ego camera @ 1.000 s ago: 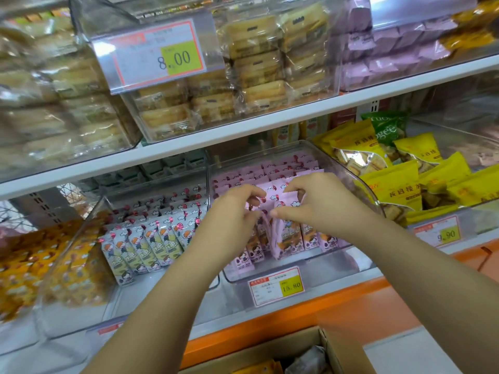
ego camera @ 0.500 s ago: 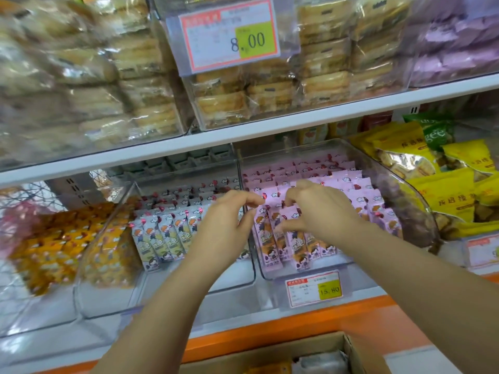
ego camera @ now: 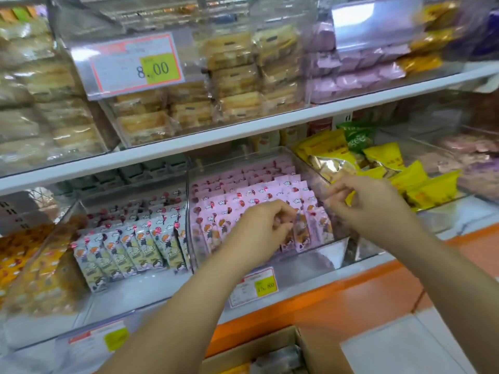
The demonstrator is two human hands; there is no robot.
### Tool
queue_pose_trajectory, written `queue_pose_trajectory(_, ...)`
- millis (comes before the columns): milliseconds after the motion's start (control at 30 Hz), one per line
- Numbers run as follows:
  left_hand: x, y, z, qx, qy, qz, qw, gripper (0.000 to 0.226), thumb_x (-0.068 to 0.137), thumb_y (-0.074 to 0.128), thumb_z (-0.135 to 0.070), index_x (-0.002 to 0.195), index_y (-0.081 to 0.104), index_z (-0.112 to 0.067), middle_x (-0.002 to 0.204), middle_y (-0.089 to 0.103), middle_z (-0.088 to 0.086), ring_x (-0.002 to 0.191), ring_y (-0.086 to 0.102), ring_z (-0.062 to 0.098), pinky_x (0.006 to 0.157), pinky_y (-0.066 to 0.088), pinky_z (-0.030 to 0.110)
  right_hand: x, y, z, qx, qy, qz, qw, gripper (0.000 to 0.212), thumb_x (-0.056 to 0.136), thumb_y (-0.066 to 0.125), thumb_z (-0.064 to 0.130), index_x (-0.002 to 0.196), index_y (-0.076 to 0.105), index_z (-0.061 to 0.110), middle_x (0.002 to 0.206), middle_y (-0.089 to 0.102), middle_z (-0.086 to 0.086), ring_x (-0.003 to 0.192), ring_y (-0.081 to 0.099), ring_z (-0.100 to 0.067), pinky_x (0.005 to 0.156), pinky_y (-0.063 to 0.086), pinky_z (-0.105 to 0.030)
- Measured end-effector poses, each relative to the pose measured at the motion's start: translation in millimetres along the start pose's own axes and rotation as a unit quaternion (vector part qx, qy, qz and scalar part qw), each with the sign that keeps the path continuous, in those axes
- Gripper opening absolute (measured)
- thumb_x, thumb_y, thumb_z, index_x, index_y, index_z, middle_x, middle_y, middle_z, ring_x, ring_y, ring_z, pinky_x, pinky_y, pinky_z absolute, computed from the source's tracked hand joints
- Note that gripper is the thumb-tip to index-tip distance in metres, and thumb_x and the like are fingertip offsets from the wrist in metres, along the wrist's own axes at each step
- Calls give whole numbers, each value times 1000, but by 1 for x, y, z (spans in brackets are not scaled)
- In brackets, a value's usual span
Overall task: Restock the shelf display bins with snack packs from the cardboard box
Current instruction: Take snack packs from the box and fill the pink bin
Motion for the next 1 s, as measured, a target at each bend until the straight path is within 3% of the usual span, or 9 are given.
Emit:
queue_pose_trajectory(133,24,36,-1,-32,-55,63,996,25,94,57,-15,117,59,-21,99,58,-7,80,54,6,73,44,15,-6,-3,-22,32,15,1,999,11,80,73,18,79,65,25,70,59,13,66,51,14,54,35,-7)
queue_pose_trajectory(200,36,43,-5,-43,-65,49,996,32,93,59,-18,125,53,-23,104,60,-5,73,53,5,63,42,15,-6,-7,-30,34,23,-12,999,16,80,72,20,78,62,32,67,57,17,61,52,7,53,35,-12)
queue_pose_trajectory(300,52,52,-10,-13,-56,37,998,39,91,63,-21,129,52,-22,111,63,3,90,59,15,74,42,20,-5,-10,-38,33,31,-22,999,14,80,72,22,80,62,32,66,55,19,57,47,4,57,38,-26)
queue_pose_trajectory(400,58,61,-15,58,-27,43,997,13,89,64,-22,102,64,-21,85,61,8,77,56,19,64,42,24,-3,-6,-37,48,23,-17,998,7,81,71,21,82,66,26,67,55,16,55,47,5,57,36,-22)
queue_pose_trajectory(467,59,65,-15,63,-9,45,997,17,87,66,-20,100,69,-9,66,47,-1,57,44,9,48,29,15,-3,-2,-34,57,18,-3,998,8,81,70,21,81,65,28,68,56,15,55,46,7,56,34,-17)
queue_pose_trajectory(533,60,67,-15,59,10,46,997,23,84,68,-16,105,71,-6,63,41,-4,51,37,3,46,25,12,-3,1,-31,59,15,7,998,14,81,70,21,79,62,31,67,56,15,55,47,7,55,33,-13)
queue_pose_trajectory(667,59,67,-12,74,5,70,995,32,84,70,-18,116,65,-13,79,49,-3,64,47,5,51,29,10,-2,2,-29,58,20,13,998,13,82,70,20,80,62,30,71,58,12,59,49,12,53,31,-9)
queue_pose_trajectory(767,55,68,-10,41,-30,79,996,42,85,70,-25,123,53,-18,98,56,1,85,56,17,61,37,22,-3,3,-25,61,20,16,998,5,82,70,22,86,68,23,74,60,10,59,50,8,52,33,-10)
queue_pose_trajectory(1000,33,34,-14,79,-42,90,992,29,88,66,-32,109,58,-14,81,49,-5,80,46,17,50,27,12,1,10,-12,66,19,22,997,7,83,70,22,84,64,26,76,62,9,64,51,-1,58,38,-10)
Point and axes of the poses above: each hand's wrist, its own x-axis towards the middle knuckle, its own y-axis out of the palm, z = x × y, the point moved 6 cm from there along x, towards the middle knuckle
